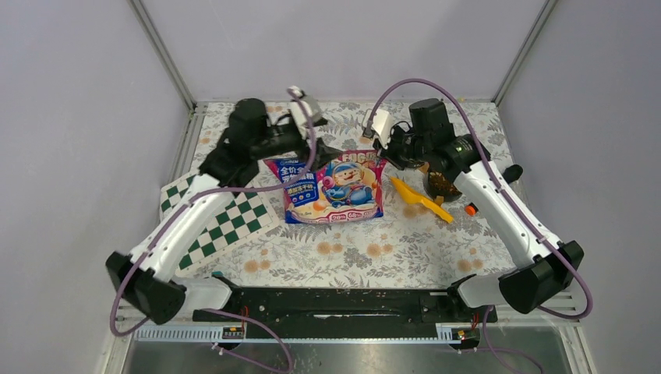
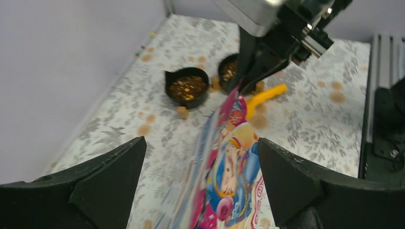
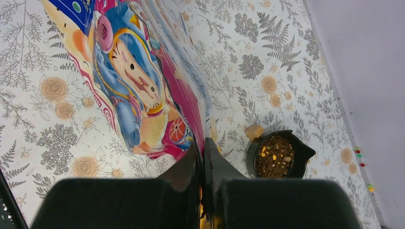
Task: Serve the pet food
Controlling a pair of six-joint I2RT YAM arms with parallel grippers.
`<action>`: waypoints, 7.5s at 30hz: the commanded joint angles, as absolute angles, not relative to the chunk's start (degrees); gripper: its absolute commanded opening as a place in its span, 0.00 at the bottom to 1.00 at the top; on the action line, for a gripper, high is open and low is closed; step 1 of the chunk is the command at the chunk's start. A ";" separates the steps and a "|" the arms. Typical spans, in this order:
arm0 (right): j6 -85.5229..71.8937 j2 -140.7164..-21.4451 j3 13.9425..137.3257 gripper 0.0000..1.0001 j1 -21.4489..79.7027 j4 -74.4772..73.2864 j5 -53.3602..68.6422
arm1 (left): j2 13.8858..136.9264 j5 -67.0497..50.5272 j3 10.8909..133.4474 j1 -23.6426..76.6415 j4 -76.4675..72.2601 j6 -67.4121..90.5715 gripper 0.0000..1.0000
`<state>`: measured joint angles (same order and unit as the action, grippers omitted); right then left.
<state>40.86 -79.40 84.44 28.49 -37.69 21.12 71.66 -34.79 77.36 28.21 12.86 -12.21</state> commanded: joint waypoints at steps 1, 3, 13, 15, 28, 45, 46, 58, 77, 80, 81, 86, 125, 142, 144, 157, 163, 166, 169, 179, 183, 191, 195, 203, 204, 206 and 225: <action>36.98 -74.66 81.15 0.00 28.78 -29.30 25.01 | 76.99 -31.86 81.35 33.91 14.71 -18.98 0.87; 36.30 -72.94 78.78 0.00 28.83 -26.75 25.05 | 79.58 -29.71 82.68 35.72 15.90 -21.41 0.87; 33.23 -68.99 72.90 0.00 28.80 -20.07 26.87 | 85.79 -33.19 85.17 38.32 18.33 -29.13 0.72; 32.47 -68.91 72.47 0.00 28.83 -19.20 27.07 | 86.31 -31.92 85.01 38.54 18.73 -30.53 0.58; 32.81 -71.26 74.78 0.18 28.83 -22.48 29.61 | 89.08 -30.68 87.60 38.82 23.69 -33.71 0.28; 32.61 -75.53 76.64 0.00 28.69 -21.00 27.76 | 88.19 -28.71 85.67 38.84 22.43 -35.81 0.02; 32.03 -75.10 76.27 0.00 28.60 -20.64 26.62 | 88.19 -27.70 85.72 38.82 22.84 -36.27 0.00; 20.96 -69.16 69.75 0.00 26.23 -11.57 6.95 | 85.92 -17.87 85.38 36.34 34.92 -44.39 0.00; 11.01 -58.98 61.86 0.00 25.92 -4.03 -18.26 | 76.04 4.22 79.54 27.89 45.89 -47.25 0.00; 10.39 -58.19 60.78 0.00 25.88 -3.94 -19.67 | 73.30 5.84 76.58 27.10 44.49 -48.28 0.00; 10.11 -57.92 60.57 0.00 25.92 -3.90 -20.19 | 72.50 5.93 75.77 26.68 44.09 -48.41 0.00; 9.35 -57.06 59.49 0.00 25.92 -3.30 -22.57 | 68.83 7.22 72.60 23.65 43.16 -48.70 0.00; 24.22 -62.90 64.76 0.00 25.95 -9.78 33.33 | 63.49 -28.35 77.23 19.71 31.24 -34.24 0.62; 22.80 -64.00 63.15 0.00 26.02 -5.75 35.63 | 87.20 -30.18 90.49 38.43 25.67 -34.91 0.47; 22.32 -63.80 62.64 0.00 25.97 -4.96 35.60 | 88.29 -30.69 90.85 39.71 25.38 -35.02 0.44; 16.52 -61.40 62.28 0.00 25.93 -3.89 14.92 | 88.58 -20.07 90.49 41.16 29.74 -41.19 0.00; 13.18 -57.29 59.02 0.00 25.92 2.06 -1.46 | 85.20 -3.65 88.52 40.91 36.21 -49.47 0.00; 12.68 -56.34 58.38 0.00 25.93 1.94 -3.65 | 83.95 -0.28 88.54 39.37 40.44 -50.58 0.00; 12.45 -55.61 57.84 0.00 25.93 1.44 -4.98 | 81.60 -0.26 87.92 36.65 42.78 -49.91 0.00; 12.01 -54.88 58.36 0.00 25.93 -1.93 -7.55 | 71.85 -4.44 80.38 24.12 43.15 -47.61 0.00; 11.54 -54.67 58.12 0.00 25.93 -1.93 -8.19 | 69.33 -3.74 77.44 20.48 43.14 -47.38 0.00; 11.80 -54.15 57.91 0.00 25.86 -2.82 -7.62 | 64.81 -3.29 73.90 12.85 43.11 -48.59 0.00; 12.52 -54.67 58.80 0.00 25.84 -4.12 -5.69 | 64.05 -5.56 74.46 8.64 42.13 -47.55 0.00; 12.90 -55.27 59.82 0.00 25.80 -5.84 1.12 | 63.11 -5.78 75.37 4.13 41.16 -48.58 0.00; 12.86 -55.30 59.92 0.00 25.83 -6.00 2.51 | 62.93 -6.03 75.33 3.91 40.75 -48.41 0.00; 12.92 -55.35 59.94 0.00 25.83 -6.16 4.72 | 62.48 -6.07 75.21 3.87 39.97 -48.14 0.00; 14.54 -64.17 71.34 0.69 25.91 -13.94 31.70 | 52.84 -24.76 67.65 3.87 28.09 -30.09 0.65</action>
